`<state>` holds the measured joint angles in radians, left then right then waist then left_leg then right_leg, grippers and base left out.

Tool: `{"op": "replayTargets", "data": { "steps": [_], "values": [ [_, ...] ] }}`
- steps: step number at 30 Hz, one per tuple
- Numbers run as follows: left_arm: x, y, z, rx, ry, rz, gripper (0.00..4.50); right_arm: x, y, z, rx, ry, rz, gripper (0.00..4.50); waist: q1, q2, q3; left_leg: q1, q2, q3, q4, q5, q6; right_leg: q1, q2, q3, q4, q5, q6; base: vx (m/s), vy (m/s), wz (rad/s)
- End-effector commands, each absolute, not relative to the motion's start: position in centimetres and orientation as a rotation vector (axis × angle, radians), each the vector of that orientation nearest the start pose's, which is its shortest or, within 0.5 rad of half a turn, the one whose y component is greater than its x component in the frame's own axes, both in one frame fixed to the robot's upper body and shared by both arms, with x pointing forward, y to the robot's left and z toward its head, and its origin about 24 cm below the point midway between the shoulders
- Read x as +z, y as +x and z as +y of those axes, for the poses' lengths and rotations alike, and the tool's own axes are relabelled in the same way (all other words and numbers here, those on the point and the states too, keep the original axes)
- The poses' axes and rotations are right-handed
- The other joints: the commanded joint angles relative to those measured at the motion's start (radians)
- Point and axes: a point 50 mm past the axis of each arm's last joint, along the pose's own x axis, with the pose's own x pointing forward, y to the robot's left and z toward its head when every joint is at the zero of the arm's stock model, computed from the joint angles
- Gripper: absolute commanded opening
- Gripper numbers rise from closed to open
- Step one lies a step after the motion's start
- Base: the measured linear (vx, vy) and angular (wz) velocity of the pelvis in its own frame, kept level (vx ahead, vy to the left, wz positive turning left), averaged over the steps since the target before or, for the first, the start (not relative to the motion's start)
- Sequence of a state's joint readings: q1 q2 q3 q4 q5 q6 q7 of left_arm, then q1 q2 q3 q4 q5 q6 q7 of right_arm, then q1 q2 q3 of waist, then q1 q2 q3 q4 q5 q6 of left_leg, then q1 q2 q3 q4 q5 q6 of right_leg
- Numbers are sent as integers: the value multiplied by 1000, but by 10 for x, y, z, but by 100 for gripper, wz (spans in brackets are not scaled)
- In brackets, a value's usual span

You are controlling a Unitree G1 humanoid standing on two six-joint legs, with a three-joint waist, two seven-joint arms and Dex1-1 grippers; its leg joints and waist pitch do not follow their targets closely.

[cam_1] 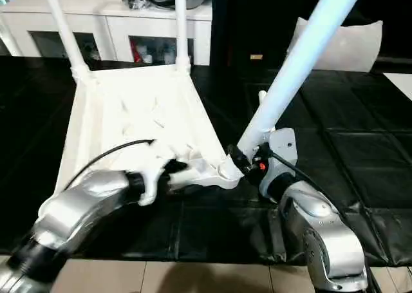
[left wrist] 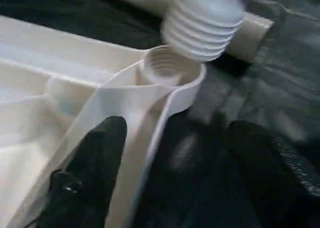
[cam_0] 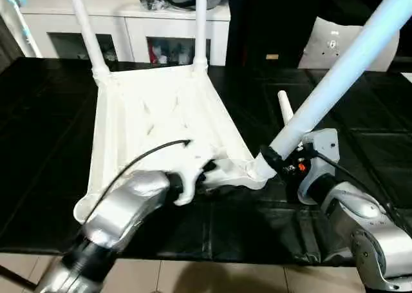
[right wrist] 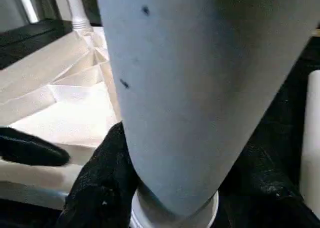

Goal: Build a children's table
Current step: Pick table leg

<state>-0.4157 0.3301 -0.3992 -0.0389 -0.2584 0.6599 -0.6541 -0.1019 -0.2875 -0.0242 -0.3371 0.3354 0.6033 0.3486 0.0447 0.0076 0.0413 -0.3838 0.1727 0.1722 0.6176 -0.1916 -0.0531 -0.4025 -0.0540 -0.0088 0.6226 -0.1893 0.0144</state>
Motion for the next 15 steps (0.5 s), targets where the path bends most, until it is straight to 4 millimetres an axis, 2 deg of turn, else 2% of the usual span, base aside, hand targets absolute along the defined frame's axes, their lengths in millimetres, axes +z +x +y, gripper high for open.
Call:
{"op": "replayTargets", "data": {
  "steps": [1, 3, 6, 8, 10, 12, 15],
  "values": [
    [73, 282, 73, -1072, 217, 424, 337, 100, 257, -161, 474, 38, 156, 189, 1, -3, -53, 16, 33, -15, -79, -225, -26, 37, -57, 30, -88, -274, -140, 0, 0, 0],
    [71, 291, 71, -1067, 213, 439, 335, 100, 257, -160, 481, 38, 153, 189, 1, -3, -53, 17, 32, -15, -79, -231, -29, 36, -58, 29, -90, -301, -132, 0, 0, 0],
    [68, 296, 70, -1085, 230, 466, 295, 99, 257, -160, 486, 36, 155, 189, 0, -2, -53, 16, 33, -18, -81, -239, -31, 37, -61, 28, -92, -316, -131, 0, 0, 0],
    [67, 298, 69, -1093, 229, 474, 286, 99, 256, -160, 486, 34, 156, 189, 0, -1, -54, 17, 34, -18, -81, -237, -31, 37, -61, 28, -90, -308, -132, 0, 0, 0],
    [66, 300, 67, -1110, 229, 491, 264, 97, 255, -161, 485, 24, 160, 189, 0, -1, -54, 16, 34, -18, -81, -234, -31, 38, -62, 28, -90, -297, -139, 0, 0, 0],
    [64, 302, 67, -1114, 242, 521, 243, 97, 255, -162, 483, 20, 161, 189, 2, 4, -57, 15, 35, -19, -80, -221, -28, 41, -63, 28, -86, -260, -153, 0, 0, 0],
    [64, 303, 68, -1125, 249, 533, 220, 97, 254, -162, 480, 19, 159, 189, 1, 2, -55, 15, 36, -18, -81, -224, -23, 41, -64, 28, -87, -257, -163, 0, 0, 0]
  ]
}}
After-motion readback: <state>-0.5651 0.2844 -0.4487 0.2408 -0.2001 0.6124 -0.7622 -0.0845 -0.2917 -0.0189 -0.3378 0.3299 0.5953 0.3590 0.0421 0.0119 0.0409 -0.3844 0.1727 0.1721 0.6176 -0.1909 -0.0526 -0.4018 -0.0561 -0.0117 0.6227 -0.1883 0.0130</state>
